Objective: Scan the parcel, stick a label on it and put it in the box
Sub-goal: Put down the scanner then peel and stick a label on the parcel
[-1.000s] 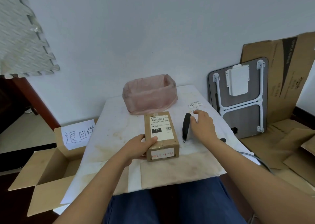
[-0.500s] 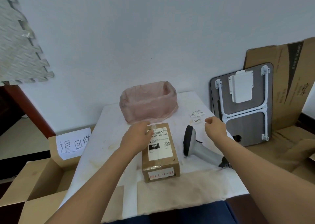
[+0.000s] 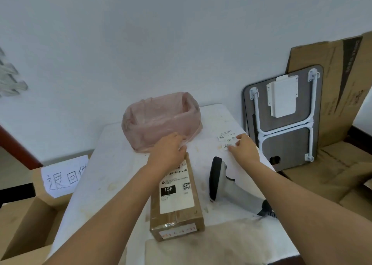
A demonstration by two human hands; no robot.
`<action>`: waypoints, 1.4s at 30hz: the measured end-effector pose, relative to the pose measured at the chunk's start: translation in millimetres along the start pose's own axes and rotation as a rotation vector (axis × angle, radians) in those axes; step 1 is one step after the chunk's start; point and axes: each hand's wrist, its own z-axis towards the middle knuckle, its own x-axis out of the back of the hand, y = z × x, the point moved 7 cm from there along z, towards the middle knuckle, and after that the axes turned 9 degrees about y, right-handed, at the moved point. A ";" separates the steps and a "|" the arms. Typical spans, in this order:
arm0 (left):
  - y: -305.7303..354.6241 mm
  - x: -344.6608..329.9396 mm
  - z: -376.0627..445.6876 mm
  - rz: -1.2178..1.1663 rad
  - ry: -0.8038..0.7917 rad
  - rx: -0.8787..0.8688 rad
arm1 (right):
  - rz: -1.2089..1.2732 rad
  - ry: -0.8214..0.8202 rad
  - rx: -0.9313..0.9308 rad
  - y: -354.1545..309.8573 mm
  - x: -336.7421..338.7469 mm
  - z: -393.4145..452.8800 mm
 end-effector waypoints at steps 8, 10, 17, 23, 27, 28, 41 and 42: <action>7.9 -10.5 12.4 -0.026 -0.009 -0.025 | 0.019 0.043 -0.005 3.7 -1.2 4.0; 9.4 -11.3 10.7 -0.047 -0.003 -0.029 | 0.078 0.057 -0.015 5.2 1.3 1.5; 12.3 -14.6 -2.3 -0.115 -0.030 0.027 | 0.232 0.039 -0.060 6.5 6.5 -15.9; 19.4 -4.9 -12.3 -0.076 -0.001 0.019 | 0.216 0.024 -0.142 13.6 11.4 -21.0; 24.1 0.2 -13.0 -0.076 0.003 0.006 | 0.295 0.031 -0.196 17.5 18.7 -23.0; 25.1 0.3 -13.2 -0.080 -0.001 0.004 | 0.328 0.029 -0.231 19.3 19.5 -23.8; 52.5 1.9 -17.9 -0.210 -0.001 -0.015 | 0.562 0.023 -0.266 14.2 43.8 -35.8; 55.3 2.3 -18.3 -0.252 -0.001 -0.002 | 0.578 0.020 -0.257 12.2 44.9 -38.3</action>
